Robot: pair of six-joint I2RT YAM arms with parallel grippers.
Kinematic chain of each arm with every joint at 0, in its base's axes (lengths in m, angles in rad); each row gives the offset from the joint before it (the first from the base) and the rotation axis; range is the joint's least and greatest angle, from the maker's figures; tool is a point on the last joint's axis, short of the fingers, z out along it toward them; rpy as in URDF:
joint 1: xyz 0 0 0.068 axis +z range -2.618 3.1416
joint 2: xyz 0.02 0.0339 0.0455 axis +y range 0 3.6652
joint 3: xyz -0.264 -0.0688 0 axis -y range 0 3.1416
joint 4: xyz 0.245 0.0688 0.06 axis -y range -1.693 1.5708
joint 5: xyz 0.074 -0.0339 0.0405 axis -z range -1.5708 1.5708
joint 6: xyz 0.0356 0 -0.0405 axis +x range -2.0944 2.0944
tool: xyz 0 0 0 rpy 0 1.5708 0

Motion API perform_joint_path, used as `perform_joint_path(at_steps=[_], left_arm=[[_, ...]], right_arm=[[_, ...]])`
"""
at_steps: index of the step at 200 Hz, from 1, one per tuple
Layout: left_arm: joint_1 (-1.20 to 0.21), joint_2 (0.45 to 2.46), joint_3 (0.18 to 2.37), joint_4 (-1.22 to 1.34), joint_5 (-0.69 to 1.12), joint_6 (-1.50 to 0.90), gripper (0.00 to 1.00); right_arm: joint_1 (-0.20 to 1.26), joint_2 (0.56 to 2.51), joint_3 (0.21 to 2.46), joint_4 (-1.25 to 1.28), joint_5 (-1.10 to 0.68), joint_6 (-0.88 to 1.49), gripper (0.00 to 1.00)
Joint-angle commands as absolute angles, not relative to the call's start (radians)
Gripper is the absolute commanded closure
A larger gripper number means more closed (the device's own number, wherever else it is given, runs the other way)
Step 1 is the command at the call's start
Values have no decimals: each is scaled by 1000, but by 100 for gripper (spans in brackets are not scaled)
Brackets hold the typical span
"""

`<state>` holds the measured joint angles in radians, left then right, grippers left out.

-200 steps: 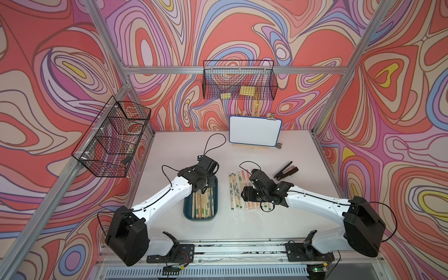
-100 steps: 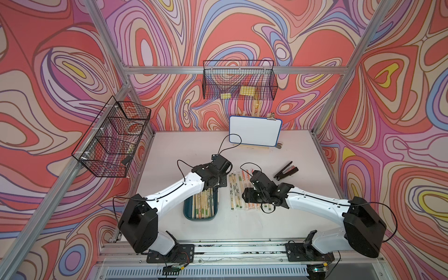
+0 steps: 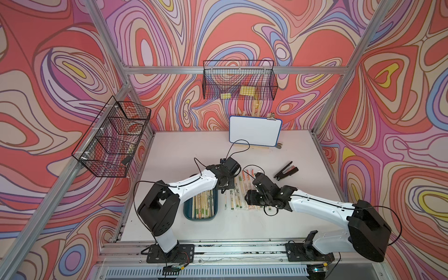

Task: Take the paired disposable chopsticks out of the storage box
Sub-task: Place the paired disposable chopsticks at the center of the board.

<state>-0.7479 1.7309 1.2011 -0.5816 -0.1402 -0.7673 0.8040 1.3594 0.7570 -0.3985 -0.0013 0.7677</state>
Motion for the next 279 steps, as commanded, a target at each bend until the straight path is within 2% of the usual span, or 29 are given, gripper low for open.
perform_joint_path(at_steps=[1, 129, 150, 195, 279], left_arm=[[-753, 1774, 1241, -565, -143, -781, 99], [-752, 1914, 1281, -560, -181, -778, 94], [-753, 1922, 1282, -558, -178, -775, 88], [-753, 1902, 1284, -546, -161, -760, 63], [-746, 1731, 1297, -604, -235, -723, 60]], right_arm=[[799, 1336, 753, -406, 18, 766, 36], [796, 1336, 766, -423, 18, 758, 36], [796, 1332, 764, -426, 21, 758, 36], [796, 1330, 762, -428, 22, 759, 36], [797, 1346, 777, -429, 17, 760, 36]])
